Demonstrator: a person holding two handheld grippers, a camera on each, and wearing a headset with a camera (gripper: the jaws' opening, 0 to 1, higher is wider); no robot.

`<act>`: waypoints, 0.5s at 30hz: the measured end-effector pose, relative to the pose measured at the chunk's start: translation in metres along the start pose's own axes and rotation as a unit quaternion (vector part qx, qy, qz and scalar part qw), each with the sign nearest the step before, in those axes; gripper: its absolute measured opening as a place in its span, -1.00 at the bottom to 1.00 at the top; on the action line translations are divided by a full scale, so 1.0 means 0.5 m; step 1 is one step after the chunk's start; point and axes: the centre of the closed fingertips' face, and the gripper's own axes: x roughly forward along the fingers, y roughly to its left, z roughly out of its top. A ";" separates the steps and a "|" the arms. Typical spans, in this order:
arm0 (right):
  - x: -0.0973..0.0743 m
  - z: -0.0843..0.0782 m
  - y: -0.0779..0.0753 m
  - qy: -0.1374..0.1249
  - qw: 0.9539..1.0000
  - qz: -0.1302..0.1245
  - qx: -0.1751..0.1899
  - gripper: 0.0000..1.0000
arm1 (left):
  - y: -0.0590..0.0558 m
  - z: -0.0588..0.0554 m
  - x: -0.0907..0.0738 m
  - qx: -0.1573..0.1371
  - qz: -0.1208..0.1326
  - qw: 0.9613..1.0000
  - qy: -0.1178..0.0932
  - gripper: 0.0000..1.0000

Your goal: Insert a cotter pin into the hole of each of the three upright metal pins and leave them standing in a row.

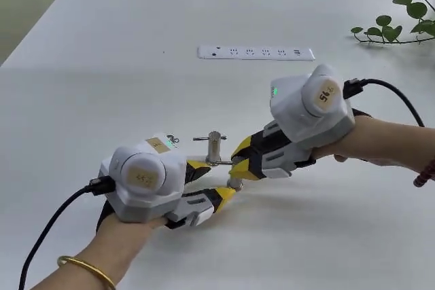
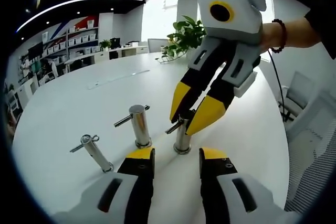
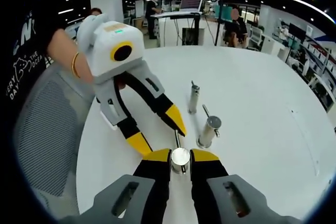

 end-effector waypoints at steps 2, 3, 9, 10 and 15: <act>0.000 0.000 0.000 -0.001 1.000 0.000 -0.001 -0.83 | 0.000 0.002 -0.004 -0.001 0.001 1.000 -0.002 -0.34; 0.000 -0.001 0.000 -0.001 1.000 0.000 -0.004 -0.83 | -0.001 0.004 -0.005 -0.003 0.001 1.000 -0.003 -0.33; -0.001 0.000 0.001 -0.004 1.000 -0.001 -0.006 -0.84 | -0.003 0.014 -0.019 -0.015 0.004 1.000 -0.014 -0.27; -0.001 0.001 0.002 -0.005 1.000 -0.001 -0.005 -0.84 | -0.003 0.013 -0.021 -0.014 0.005 1.000 -0.013 -0.26; -0.002 0.002 0.005 -0.007 1.000 -0.004 -0.003 -0.84 | -0.001 0.011 -0.030 -0.018 0.008 1.000 -0.012 -0.21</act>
